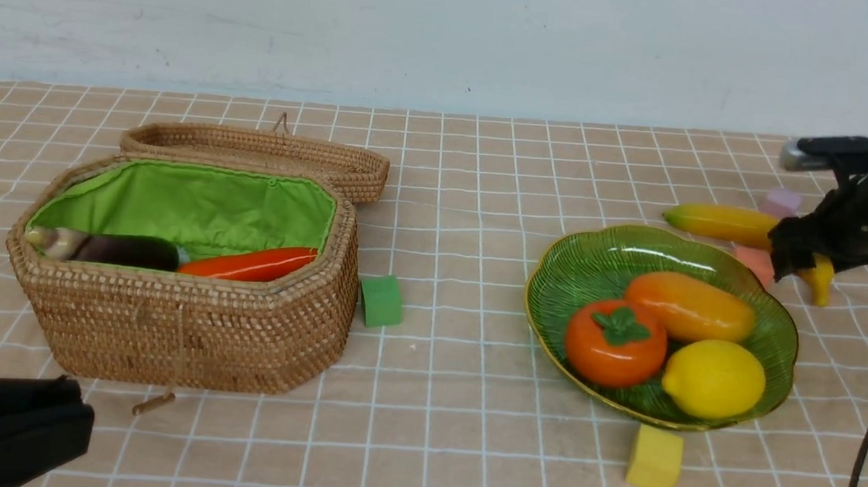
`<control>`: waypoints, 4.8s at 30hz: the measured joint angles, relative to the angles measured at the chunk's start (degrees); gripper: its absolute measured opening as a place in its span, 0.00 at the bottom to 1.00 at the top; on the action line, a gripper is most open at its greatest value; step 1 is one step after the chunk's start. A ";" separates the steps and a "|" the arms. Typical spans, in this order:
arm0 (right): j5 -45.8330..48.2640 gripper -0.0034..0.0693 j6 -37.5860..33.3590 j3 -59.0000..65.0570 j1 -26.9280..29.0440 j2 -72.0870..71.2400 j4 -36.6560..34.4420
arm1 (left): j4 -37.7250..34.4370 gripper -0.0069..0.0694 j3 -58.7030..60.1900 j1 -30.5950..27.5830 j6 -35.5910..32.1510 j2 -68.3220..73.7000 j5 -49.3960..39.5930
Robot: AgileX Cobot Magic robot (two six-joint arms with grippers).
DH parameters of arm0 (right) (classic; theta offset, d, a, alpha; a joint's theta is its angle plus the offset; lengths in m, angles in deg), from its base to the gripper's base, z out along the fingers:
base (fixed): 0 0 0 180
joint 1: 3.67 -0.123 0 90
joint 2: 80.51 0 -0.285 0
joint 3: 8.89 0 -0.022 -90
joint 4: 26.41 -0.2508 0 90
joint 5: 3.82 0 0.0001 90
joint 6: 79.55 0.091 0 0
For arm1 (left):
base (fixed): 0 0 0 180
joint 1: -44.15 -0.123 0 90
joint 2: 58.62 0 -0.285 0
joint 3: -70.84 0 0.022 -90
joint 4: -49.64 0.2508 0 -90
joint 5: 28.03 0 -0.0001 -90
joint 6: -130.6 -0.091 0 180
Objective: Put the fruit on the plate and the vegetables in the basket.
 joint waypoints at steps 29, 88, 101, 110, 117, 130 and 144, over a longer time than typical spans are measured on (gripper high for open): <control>8.12 0.48 -40.64 17.35 -8.74 -20.51 -10.02 | 0.24 0.17 0.00 0.00 0.00 0.00 0.24; 5.95 0.08 27.67 86.11 -9.61 -125.74 4.91 | -2.53 0.07 40.23 0.00 10.38 -26.52 26.78; -11.72 0.04 25.11 97.04 -9.09 -128.82 5.92 | -2.53 0.07 40.35 0.00 10.38 -26.52 26.63; -28.31 0.04 25.62 121.98 -8.06 -139.67 5.30 | -2.53 0.08 40.35 0.00 10.38 -26.52 26.63; -28.36 0.04 26.35 122.04 -8.06 -139.78 5.30 | -2.53 0.08 40.37 0.00 10.38 -26.52 26.46; -28.36 0.04 26.59 122.04 -8.06 -139.78 5.12 | -2.53 0.10 40.37 0.00 10.38 -26.52 26.46; -28.42 0.05 26.71 122.04 -8.06 -139.78 5.08 | 2.79 0.07 44.26 -16.38 17.08 -27.59 37.17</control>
